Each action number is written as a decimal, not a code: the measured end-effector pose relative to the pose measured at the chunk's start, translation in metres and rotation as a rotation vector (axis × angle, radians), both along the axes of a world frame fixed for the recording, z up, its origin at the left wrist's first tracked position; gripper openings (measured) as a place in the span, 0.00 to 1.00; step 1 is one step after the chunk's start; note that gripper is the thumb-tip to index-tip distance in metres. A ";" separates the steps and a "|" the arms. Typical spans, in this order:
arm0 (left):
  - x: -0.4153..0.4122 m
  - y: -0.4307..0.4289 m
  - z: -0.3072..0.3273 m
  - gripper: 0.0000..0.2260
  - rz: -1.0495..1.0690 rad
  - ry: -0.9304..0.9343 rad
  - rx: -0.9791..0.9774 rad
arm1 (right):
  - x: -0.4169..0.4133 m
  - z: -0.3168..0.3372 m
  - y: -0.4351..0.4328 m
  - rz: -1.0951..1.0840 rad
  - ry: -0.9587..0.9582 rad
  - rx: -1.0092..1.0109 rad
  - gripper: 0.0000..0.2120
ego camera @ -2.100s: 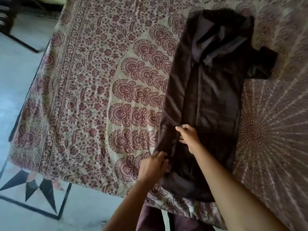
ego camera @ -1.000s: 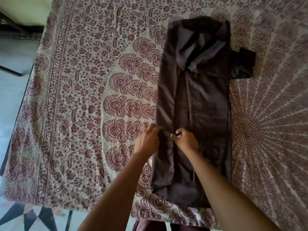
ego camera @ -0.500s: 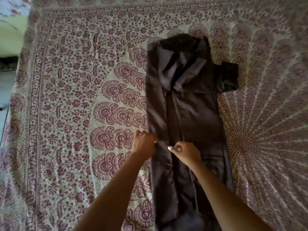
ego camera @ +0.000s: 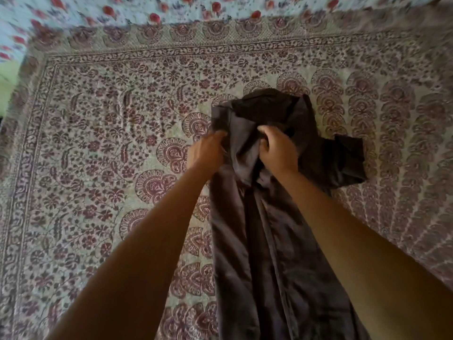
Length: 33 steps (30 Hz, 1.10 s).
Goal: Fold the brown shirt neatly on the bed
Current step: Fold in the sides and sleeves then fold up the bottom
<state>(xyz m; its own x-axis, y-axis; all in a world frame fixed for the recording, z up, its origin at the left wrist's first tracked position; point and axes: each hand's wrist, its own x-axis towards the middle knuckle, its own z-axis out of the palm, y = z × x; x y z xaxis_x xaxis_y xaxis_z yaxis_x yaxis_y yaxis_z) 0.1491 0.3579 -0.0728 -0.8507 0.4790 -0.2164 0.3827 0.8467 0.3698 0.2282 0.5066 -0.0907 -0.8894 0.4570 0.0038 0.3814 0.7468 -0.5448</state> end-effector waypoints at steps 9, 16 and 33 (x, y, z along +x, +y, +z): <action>-0.092 0.061 -0.049 0.28 -0.345 -0.032 -0.116 | -0.057 -0.026 0.044 0.093 -0.401 -0.061 0.23; -0.127 0.079 -0.051 0.04 0.111 -0.101 0.142 | -0.072 -0.022 0.070 -0.129 -0.053 0.006 0.09; -0.016 0.019 -0.102 0.24 -0.177 0.126 -0.063 | 0.032 -0.067 0.001 0.331 -0.165 0.447 0.25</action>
